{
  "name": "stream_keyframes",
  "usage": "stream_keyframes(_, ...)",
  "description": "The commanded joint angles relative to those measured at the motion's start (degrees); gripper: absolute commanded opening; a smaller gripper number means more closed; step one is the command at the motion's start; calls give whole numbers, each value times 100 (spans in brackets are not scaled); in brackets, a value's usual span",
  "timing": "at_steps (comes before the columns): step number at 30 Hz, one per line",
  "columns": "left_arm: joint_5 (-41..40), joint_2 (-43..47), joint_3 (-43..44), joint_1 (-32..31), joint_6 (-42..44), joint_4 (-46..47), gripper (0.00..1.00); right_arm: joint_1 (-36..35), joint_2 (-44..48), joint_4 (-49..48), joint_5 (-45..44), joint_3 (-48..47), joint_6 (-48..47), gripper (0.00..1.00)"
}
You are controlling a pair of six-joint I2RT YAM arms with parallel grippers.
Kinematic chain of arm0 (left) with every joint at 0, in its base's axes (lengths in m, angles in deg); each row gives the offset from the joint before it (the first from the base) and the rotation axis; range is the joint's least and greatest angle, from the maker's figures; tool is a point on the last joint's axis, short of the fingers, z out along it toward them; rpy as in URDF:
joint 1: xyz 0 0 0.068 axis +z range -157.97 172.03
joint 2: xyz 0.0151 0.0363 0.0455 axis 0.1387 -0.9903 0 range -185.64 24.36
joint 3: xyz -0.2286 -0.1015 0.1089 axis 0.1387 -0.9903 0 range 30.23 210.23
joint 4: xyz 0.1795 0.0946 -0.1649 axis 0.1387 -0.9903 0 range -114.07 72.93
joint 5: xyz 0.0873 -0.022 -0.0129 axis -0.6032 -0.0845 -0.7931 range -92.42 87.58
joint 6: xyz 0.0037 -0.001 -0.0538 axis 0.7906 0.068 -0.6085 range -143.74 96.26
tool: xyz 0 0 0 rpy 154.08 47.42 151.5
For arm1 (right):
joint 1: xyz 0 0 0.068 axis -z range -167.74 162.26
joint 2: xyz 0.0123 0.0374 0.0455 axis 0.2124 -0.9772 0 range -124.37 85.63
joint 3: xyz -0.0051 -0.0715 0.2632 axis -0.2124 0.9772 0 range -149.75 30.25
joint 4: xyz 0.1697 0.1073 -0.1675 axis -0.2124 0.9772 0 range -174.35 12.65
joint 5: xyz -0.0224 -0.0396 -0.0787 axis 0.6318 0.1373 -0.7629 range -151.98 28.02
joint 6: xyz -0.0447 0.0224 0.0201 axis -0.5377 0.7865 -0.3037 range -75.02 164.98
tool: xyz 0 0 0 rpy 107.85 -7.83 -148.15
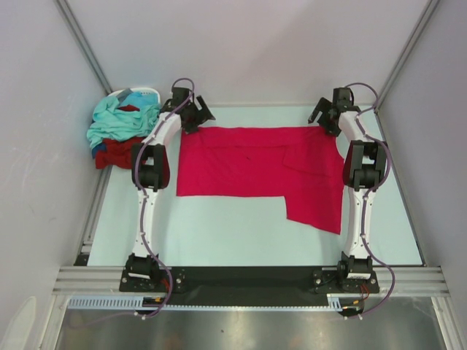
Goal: Fold and stack the t-shirts
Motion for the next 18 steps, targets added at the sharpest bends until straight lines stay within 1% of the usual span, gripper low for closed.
stream_keyframes(1,-30,-302,304,79,-63,279,96,46,-273,-101,76,-73,-54,94)
stream_keyframes(5,49,-48,226,96,95,279,95,46,-71,-93,233,-153,-106,94)
stream_keyframes(7,23,435,59,87,227,288,96,46,235,-76,313,-179,-185,94)
stream_keyframes(9,-39,908,-327,96,464,288,96,46,535,-14,444,-136,-282,95)
stream_keyframes(10,-83,1407,-476,96,543,297,97,38,736,12,506,-92,-308,95)
stream_keyframes(12,-92,1998,-940,96,763,349,98,38,1439,-14,655,259,-379,95)
stream_keyframes(13,-74,2584,-1109,96,816,367,98,38,1685,-66,682,443,-405,96)
stream_keyframes(14,-57,2860,-1467,96,869,420,98,38,2236,-101,700,802,-423,96)
stream_keyframes(16,22,3448,-1917,87,895,481,98,38,2748,-163,682,1269,-449,96)
stream_keyframes(17,66,3973,-2450,87,861,542,98,38,3064,-172,578,1811,-423,97)
stream_keyframes(18,32,4283,-2769,79,843,578,98,38,3607,-181,525,2103,-397,97)
